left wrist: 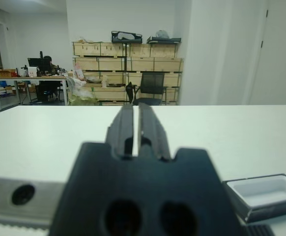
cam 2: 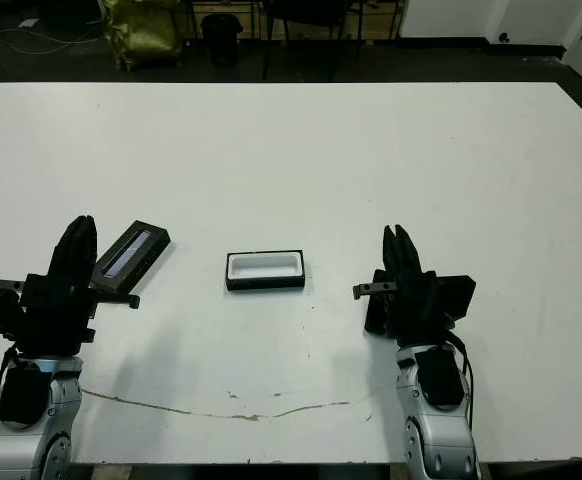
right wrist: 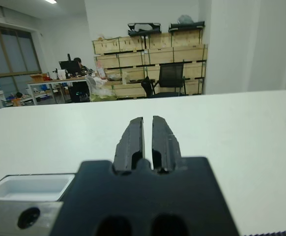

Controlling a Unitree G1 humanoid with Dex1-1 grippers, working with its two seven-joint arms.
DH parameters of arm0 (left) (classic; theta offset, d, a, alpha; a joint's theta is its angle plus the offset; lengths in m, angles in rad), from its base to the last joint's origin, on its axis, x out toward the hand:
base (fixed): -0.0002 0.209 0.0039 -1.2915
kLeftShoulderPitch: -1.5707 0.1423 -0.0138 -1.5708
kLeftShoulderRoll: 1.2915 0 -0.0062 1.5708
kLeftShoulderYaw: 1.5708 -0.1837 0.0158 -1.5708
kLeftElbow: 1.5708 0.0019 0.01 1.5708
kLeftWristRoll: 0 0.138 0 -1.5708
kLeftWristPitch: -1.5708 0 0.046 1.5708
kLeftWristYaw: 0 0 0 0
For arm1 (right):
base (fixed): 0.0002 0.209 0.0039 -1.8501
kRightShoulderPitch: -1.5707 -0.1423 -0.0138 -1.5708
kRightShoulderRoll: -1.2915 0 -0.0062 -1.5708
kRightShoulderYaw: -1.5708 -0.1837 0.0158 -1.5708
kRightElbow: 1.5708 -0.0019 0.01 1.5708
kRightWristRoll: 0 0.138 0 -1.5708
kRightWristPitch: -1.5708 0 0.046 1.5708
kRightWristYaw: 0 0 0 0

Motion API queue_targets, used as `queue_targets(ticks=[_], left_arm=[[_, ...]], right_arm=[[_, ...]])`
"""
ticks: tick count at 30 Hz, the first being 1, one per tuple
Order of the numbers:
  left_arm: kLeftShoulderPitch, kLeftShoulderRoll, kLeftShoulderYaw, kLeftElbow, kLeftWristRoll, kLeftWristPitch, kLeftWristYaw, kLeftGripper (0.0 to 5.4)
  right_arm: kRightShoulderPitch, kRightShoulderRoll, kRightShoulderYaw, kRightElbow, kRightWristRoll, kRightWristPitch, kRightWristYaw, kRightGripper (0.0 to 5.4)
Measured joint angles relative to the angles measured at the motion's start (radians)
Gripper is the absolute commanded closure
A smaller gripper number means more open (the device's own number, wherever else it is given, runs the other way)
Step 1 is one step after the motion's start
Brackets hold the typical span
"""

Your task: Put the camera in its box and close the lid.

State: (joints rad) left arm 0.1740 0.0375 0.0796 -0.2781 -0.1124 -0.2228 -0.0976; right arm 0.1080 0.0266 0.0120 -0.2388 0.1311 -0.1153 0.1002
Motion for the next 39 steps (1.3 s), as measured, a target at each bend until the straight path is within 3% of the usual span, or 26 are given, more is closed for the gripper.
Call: queue_targets(ticks=[5,9,16,31,39], left_arm=[[0.001,0.000,-0.002,0.001,-0.001,-0.001,-0.001,5.37],[0.002,0.000,-0.004,0.009,-0.001,-0.011,-0.004,5.40],[0.003,0.000,-0.007,0.012,-0.001,-0.015,-0.006,5.40],[0.006,0.000,-0.008,0.015,-0.007,-0.015,-0.011,5.40],[0.011,0.003,-0.011,0.015,-0.007,-0.015,-0.017,5.40]], right_arm=[[0.077,0.034,0.044,-0.090,-0.024,0.065,-0.053,5.40],[0.144,0.070,0.094,-0.175,-0.067,0.135,-0.116,4.86],[0.199,0.112,0.137,-0.192,-0.070,0.147,-0.148,3.30],[0.224,0.112,0.180,-0.122,-0.148,0.153,-0.226,0.02],[0.215,0.113,0.187,-0.057,-0.175,0.132,-0.275,0.02]])
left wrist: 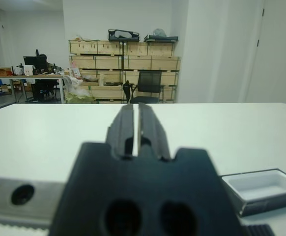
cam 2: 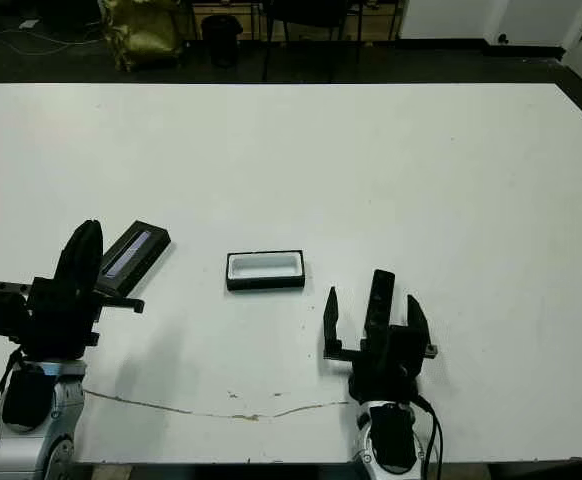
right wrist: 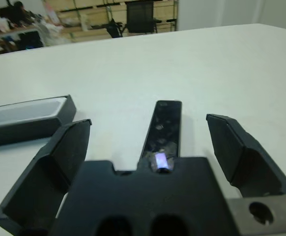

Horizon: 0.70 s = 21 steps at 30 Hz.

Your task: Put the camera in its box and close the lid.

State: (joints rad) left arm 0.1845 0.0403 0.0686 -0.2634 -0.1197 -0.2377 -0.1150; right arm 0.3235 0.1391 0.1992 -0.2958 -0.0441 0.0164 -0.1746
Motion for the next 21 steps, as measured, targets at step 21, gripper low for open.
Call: queue_targets(ticks=[21], left_arm=[[0.005,0.005,-0.001,-0.019,0.000,0.037,-0.009,5.40]], right_arm=[[-0.034,0.001,0.013,0.058,0.064,-0.034,-0.130,0.02]])
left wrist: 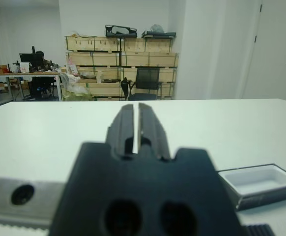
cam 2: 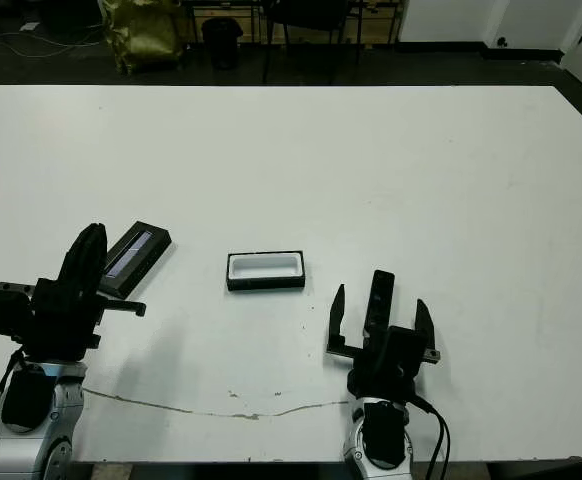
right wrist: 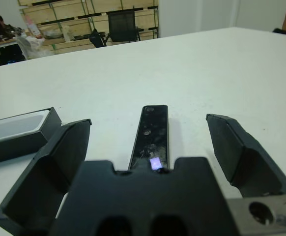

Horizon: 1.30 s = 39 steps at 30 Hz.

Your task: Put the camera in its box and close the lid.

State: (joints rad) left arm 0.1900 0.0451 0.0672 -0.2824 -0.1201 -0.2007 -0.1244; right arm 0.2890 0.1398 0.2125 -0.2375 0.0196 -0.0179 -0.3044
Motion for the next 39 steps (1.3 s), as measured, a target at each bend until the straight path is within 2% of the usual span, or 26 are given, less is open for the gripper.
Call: queue_targets(ticks=[6,13,16,19,21,23,25,30,39], left_arm=[[0.003,0.012,0.000,-0.016,-0.001,0.030,-0.010,5.40],[0.008,0.034,-0.004,-0.057,0.000,0.080,-0.018,5.40],[0.007,0.035,-0.009,-0.077,-0.001,0.105,-0.019,5.40],[0.004,0.035,-0.016,-0.100,0.000,0.136,-0.018,5.40],[0.002,0.036,-0.020,-0.120,0.001,0.161,-0.018,5.40],[0.000,0.037,-0.024,-0.140,0.003,0.196,-0.018,5.40],[-0.001,0.039,-0.028,-0.162,0.005,0.229,-0.018,5.40],[-0.004,0.049,-0.031,-0.196,0.008,0.272,-0.018,5.40],[-0.011,0.059,-0.024,-0.200,0.002,0.287,-0.019,5.40]], right_arm=[[-0.014,0.001,-0.004,0.002,0.042,0.023,-0.023,0.02],[-0.033,0.003,-0.017,-0.055,0.087,0.172,-0.029,0.02],[-0.041,0.003,-0.018,-0.096,0.087,0.263,-0.039,0.10],[-0.045,0.002,-0.017,-0.151,0.087,0.378,-0.046,0.59],[-0.047,0.003,-0.021,-0.193,0.097,0.465,-0.046,0.59],[-0.049,0.004,-0.037,-0.232,0.126,0.544,-0.046,0.24],[-0.051,0.005,-0.056,-0.266,0.149,0.612,-0.045,0.22],[-0.064,0.011,-0.103,-0.331,0.192,0.755,-0.056,1.20],[-0.043,0.014,-0.154,-0.340,0.273,0.733,-0.053,3.25]])
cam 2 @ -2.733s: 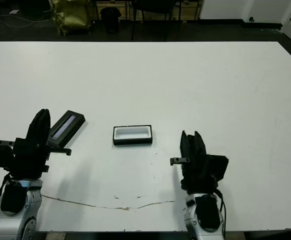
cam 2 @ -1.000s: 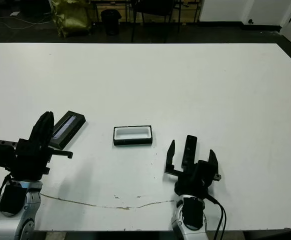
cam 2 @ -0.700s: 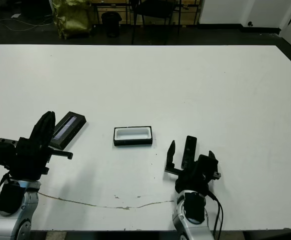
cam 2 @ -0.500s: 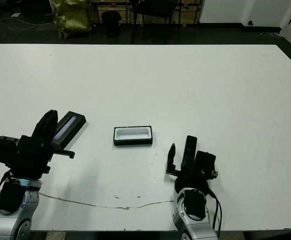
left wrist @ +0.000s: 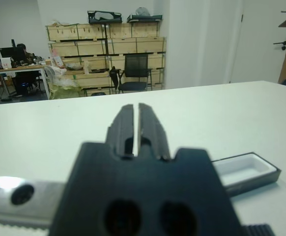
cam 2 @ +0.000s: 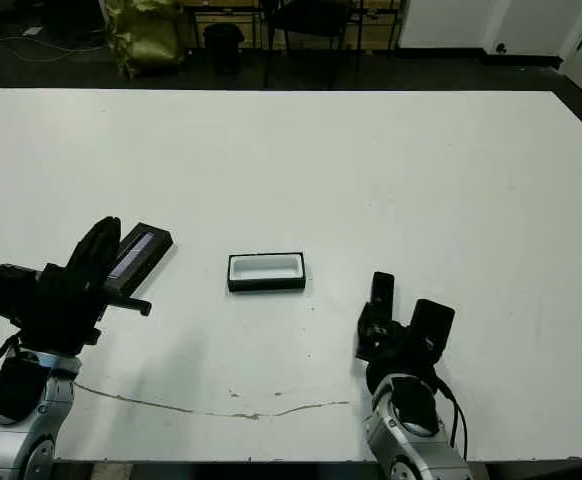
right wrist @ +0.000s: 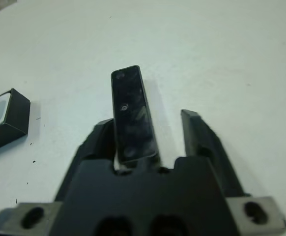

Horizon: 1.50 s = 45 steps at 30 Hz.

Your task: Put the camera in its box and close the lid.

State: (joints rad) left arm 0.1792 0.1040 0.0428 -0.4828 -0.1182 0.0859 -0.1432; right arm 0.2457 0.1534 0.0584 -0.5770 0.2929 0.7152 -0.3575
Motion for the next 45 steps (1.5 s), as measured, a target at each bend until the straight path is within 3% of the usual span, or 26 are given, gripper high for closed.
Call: queue_targets(ticks=[5,8,19,26,28,32,37,40,45], left_arm=[[-0.004,0.006,0.001,0.000,-0.002,0.006,-0.001,5.40],[-0.004,0.006,0.001,-0.001,-0.002,0.007,-0.001,5.40],[-0.004,0.006,0.003,-0.001,-0.005,0.007,0.000,5.40],[-0.004,0.006,0.002,-0.005,-0.005,0.007,0.000,5.40],[-0.005,0.006,0.002,-0.003,-0.005,0.006,0.000,5.40],[-0.003,0.006,0.003,0.003,-0.005,-0.004,0.000,5.40],[-0.003,0.006,0.003,0.007,-0.005,-0.006,0.000,5.40],[-0.002,0.006,0.003,0.010,-0.005,-0.012,0.000,5.40],[0.003,0.006,0.003,0.015,-0.005,-0.021,0.000,5.40]], right_arm=[[0.006,0.000,0.005,-0.004,0.011,-0.007,-0.014,4.38],[0.016,-0.002,0.014,-0.015,0.016,-0.004,-0.014,4.78],[0.024,-0.007,0.019,-0.006,0.014,-0.006,0.044,4.84],[-0.016,-0.055,0.035,0.122,-0.065,-0.161,0.145,4.85],[-0.005,-0.072,0.039,0.119,-0.072,-0.176,0.176,4.85],[0.058,-0.080,0.059,-0.026,-0.086,-0.066,0.169,4.85],[0.076,-0.173,-0.033,-0.046,-0.021,-0.186,0.357,4.85],[0.050,-0.230,-0.085,-0.127,0.009,-0.170,0.390,4.85],[0.002,-0.253,-0.163,-0.281,0.131,0.012,0.373,4.85]])
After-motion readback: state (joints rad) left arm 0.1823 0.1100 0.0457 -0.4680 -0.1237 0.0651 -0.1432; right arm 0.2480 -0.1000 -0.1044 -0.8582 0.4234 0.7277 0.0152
